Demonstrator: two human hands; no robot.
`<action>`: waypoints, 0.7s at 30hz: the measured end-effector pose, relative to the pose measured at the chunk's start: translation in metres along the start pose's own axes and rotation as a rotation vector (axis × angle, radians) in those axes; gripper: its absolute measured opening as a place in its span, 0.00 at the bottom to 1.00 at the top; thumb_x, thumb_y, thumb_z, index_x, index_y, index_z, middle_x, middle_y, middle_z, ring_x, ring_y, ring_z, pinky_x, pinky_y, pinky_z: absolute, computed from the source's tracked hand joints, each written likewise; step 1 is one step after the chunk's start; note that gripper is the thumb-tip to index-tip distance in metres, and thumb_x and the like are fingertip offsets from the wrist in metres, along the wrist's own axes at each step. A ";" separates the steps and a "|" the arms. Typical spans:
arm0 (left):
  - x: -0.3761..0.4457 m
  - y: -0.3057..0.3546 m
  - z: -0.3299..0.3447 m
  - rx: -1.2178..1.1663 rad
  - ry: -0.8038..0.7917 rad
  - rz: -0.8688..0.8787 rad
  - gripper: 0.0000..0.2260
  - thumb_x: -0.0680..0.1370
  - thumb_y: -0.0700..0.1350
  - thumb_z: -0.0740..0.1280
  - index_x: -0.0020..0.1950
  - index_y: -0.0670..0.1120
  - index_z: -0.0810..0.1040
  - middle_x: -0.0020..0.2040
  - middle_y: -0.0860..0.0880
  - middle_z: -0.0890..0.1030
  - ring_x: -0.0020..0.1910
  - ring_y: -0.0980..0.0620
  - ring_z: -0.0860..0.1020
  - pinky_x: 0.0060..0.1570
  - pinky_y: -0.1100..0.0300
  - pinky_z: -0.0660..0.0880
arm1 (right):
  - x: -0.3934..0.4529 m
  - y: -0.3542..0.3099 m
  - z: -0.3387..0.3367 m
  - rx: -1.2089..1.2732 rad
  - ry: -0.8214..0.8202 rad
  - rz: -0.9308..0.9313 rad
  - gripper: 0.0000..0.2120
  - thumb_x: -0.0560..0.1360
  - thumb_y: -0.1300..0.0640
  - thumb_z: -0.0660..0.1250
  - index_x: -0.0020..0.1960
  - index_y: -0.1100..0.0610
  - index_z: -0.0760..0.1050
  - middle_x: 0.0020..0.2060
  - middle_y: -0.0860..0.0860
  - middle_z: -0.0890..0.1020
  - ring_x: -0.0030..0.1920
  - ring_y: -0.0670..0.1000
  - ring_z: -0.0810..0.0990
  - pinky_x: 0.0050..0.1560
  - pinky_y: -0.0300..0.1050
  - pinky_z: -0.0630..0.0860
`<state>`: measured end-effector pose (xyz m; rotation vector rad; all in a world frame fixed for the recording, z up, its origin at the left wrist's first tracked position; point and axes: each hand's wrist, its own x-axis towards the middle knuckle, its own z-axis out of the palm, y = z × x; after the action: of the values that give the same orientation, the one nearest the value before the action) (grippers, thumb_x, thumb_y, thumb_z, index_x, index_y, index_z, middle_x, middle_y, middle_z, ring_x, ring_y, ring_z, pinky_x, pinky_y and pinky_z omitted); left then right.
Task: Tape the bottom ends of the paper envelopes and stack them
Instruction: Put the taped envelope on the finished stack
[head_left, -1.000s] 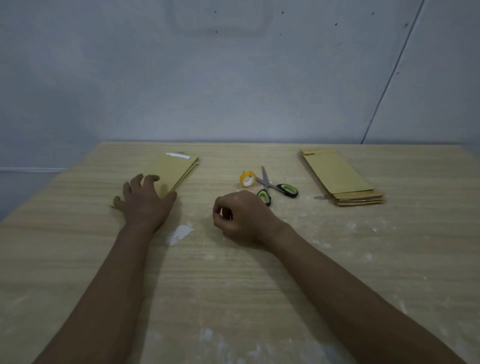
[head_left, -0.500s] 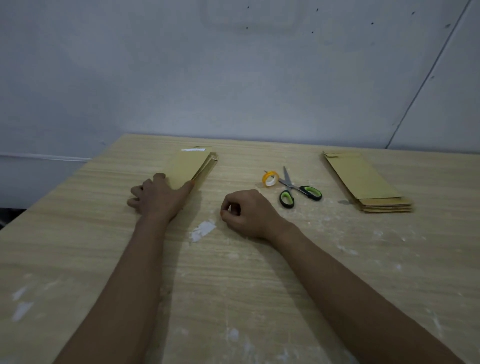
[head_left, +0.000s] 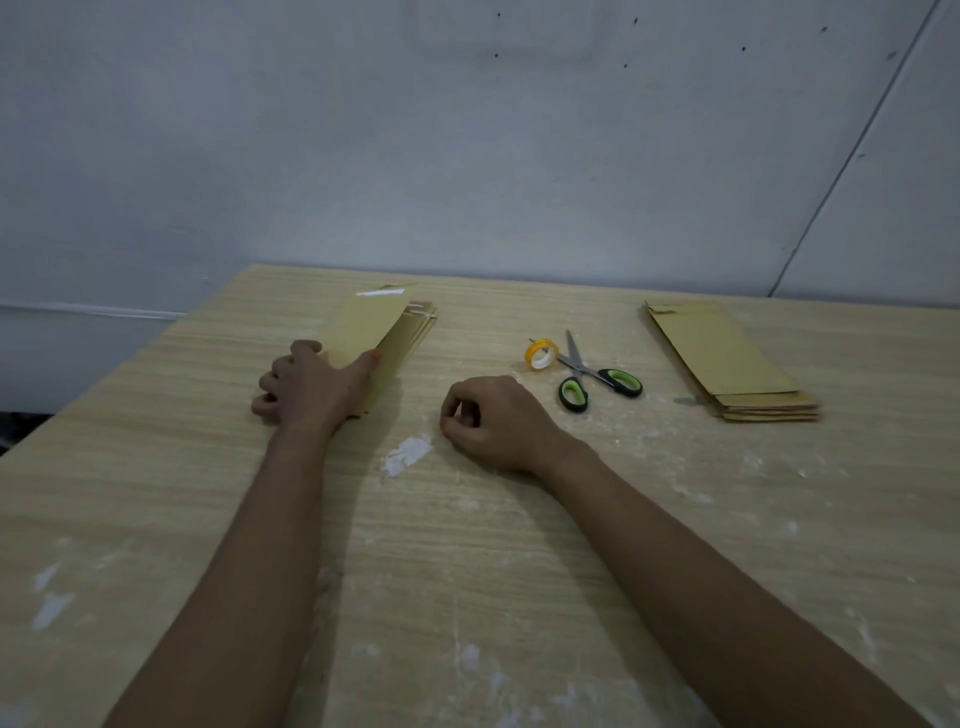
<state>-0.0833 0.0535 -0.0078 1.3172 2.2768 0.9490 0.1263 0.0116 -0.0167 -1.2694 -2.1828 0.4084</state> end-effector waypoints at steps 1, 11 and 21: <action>0.000 -0.001 -0.001 -0.014 0.009 -0.002 0.35 0.70 0.66 0.70 0.70 0.48 0.67 0.71 0.40 0.68 0.71 0.39 0.62 0.69 0.44 0.55 | 0.001 0.000 0.001 -0.004 0.004 0.003 0.02 0.71 0.55 0.69 0.42 0.53 0.81 0.33 0.43 0.76 0.36 0.47 0.76 0.40 0.49 0.77; -0.026 0.015 0.003 -0.036 0.117 0.170 0.34 0.69 0.65 0.72 0.68 0.48 0.69 0.69 0.40 0.68 0.70 0.39 0.63 0.67 0.44 0.57 | 0.007 -0.009 0.007 0.451 0.170 0.244 0.11 0.78 0.56 0.68 0.60 0.54 0.78 0.43 0.49 0.83 0.37 0.44 0.80 0.39 0.38 0.74; -0.062 0.037 0.017 0.073 -0.108 0.324 0.39 0.67 0.70 0.70 0.69 0.49 0.65 0.67 0.42 0.66 0.68 0.41 0.62 0.65 0.46 0.57 | 0.016 -0.010 0.007 0.872 0.368 0.501 0.27 0.77 0.48 0.68 0.72 0.50 0.63 0.55 0.54 0.81 0.54 0.53 0.81 0.57 0.53 0.79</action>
<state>-0.0184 0.0194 0.0032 1.7625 2.0724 0.8748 0.1094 0.0204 -0.0118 -1.2092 -1.1245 1.0790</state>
